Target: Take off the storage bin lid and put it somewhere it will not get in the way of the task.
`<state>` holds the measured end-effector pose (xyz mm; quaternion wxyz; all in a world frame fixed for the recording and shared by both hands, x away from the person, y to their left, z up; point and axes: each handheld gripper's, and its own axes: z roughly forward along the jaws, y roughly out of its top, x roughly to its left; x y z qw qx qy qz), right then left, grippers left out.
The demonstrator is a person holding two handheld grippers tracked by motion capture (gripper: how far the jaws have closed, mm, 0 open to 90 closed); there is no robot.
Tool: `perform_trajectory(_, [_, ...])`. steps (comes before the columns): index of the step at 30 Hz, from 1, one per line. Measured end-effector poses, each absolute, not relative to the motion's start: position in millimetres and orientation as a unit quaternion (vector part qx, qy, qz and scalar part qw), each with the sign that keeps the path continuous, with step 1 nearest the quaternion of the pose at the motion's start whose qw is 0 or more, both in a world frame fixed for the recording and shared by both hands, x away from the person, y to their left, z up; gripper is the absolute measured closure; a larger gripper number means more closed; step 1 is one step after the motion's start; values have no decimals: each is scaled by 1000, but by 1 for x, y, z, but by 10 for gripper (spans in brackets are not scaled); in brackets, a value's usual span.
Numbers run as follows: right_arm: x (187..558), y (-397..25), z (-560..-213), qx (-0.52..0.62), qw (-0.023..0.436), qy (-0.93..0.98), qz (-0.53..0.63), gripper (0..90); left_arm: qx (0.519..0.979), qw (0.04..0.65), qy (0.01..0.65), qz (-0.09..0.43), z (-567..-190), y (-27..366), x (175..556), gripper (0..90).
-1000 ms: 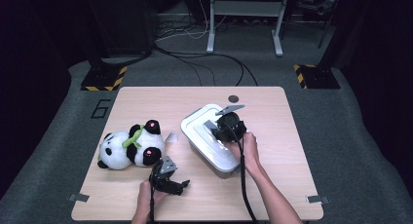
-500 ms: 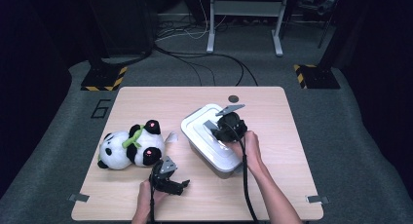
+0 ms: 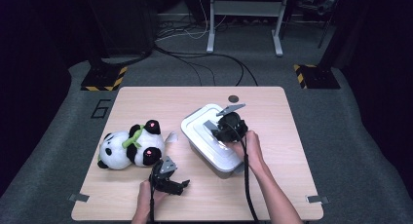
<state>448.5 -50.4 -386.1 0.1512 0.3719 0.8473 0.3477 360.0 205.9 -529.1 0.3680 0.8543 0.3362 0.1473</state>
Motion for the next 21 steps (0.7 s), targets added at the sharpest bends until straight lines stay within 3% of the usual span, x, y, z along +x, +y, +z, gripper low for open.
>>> perform_trajectory(10, [445, -49, -384, 369, 176, 841, 355, 671, 853, 371, 337, 147, -529, 206, 360, 86])
perform_trajectory(21, [439, -55, -360, 372, 187, 828, 377, 671, 855, 368, 334, 146, -529, 206, 360, 88])
